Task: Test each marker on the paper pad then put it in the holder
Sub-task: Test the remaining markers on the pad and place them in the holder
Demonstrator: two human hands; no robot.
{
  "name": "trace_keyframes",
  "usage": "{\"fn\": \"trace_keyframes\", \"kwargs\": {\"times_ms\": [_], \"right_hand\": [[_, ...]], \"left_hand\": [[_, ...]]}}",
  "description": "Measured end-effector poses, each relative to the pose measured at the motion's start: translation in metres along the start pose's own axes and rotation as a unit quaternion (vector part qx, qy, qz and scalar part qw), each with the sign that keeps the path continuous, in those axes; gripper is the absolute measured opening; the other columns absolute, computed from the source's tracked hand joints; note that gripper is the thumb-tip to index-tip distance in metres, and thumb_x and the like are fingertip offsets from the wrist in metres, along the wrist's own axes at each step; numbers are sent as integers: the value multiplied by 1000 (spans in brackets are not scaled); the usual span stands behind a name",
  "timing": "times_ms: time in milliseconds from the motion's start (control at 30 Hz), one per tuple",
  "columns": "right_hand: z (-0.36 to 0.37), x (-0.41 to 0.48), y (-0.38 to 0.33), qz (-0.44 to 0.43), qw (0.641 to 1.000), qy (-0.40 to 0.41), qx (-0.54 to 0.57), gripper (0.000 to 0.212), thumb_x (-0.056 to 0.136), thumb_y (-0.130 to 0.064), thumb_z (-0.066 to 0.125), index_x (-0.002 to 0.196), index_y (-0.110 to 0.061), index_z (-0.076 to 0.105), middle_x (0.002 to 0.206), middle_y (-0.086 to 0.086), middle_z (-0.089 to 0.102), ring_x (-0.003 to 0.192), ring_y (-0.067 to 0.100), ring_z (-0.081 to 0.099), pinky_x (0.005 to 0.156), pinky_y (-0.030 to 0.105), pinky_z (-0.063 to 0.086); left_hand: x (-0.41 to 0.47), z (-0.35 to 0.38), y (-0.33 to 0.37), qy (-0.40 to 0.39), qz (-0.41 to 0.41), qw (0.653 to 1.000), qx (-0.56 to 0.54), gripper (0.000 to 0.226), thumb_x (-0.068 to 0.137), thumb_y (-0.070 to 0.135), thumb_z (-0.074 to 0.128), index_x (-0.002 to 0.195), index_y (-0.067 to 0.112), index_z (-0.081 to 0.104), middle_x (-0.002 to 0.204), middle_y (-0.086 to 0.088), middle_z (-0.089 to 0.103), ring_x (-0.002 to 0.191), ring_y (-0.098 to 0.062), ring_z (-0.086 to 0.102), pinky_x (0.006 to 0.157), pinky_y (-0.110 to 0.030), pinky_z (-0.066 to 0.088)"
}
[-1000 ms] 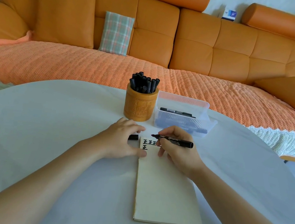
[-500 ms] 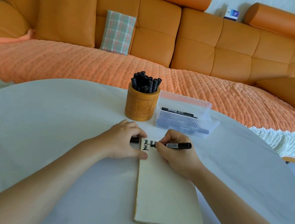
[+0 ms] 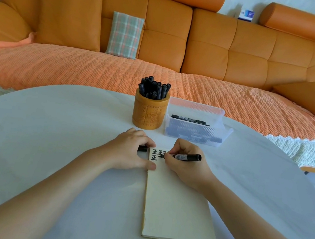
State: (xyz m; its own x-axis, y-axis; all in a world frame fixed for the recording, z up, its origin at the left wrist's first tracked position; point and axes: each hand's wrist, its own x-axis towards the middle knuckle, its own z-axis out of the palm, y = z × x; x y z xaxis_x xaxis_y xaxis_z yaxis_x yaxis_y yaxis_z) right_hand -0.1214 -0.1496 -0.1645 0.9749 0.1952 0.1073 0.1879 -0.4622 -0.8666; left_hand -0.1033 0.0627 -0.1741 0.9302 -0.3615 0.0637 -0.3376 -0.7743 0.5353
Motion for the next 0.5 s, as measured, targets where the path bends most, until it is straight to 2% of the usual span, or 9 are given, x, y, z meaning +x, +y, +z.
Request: {"fn": "trace_keyframes", "kwargs": {"times_ms": [100,267,500], "right_hand": [[-1,0,0,-4,1000,-17,-3,23,81,-12,71,65,-17,55,63,-7,58,54,8,45,51,22,37],[-2,0,-1,3,1000,-14,14,21,82,-11,71,67,-12,55,68,0,61,56,10,47,50,21,37],[-2,1,0,-5,1000,-11,18,22,82,-11,71,67,-16,55,67,-3,62,55,7,48,50,19,37]], "left_hand": [[0,0,0,-2,1,1000,2,70,66,65,76,127,37,57,115,20,48,115,-3,36,101,-30,39],[1,0,-1,-2,1,1000,3,71,65,68,75,127,38,56,114,21,48,115,-3,36,102,-31,39],[1,1,-1,-3,3,1000,2,70,66,66,75,127,38,56,114,21,48,114,-2,36,100,-29,39]]}}
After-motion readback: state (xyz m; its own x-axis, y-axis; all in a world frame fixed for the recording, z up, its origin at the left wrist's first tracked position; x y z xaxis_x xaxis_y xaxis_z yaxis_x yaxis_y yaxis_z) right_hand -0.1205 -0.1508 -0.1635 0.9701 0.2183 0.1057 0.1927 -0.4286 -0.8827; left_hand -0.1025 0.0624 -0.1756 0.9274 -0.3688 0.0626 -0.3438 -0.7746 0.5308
